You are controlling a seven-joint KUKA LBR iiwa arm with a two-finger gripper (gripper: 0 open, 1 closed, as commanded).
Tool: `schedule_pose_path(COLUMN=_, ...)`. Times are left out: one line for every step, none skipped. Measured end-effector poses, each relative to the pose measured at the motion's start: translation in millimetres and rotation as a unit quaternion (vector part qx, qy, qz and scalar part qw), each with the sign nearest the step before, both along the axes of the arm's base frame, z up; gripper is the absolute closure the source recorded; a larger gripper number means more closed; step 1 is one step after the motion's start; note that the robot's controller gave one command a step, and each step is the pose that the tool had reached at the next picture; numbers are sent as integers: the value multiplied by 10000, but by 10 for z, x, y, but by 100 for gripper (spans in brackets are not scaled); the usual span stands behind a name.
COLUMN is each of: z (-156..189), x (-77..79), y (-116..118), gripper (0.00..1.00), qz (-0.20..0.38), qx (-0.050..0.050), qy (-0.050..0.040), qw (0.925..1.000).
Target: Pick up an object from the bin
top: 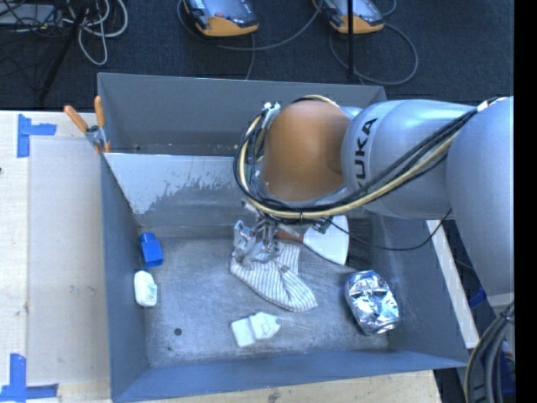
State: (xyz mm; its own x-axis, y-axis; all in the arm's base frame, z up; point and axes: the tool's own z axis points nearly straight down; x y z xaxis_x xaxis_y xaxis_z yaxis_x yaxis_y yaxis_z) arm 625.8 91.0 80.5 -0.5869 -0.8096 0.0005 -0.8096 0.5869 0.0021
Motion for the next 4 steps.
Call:
schedule_pose_path(z=0, x=1, y=-1, gripper=100, qz=-7, qx=2, qy=-2, qw=10000)
schedule_pose_path(z=431, x=-74, y=11, gripper=100, qz=15, qx=1, qy=16, qw=10000)
schedule_pose_path(z=586, x=-71, y=19, gripper=100, qz=15, qx=1, qy=6, qw=10000)
schedule_pose_path(z=782, x=-188, y=116, gripper=100, qz=1046, qx=3, qy=-20, qw=9945)
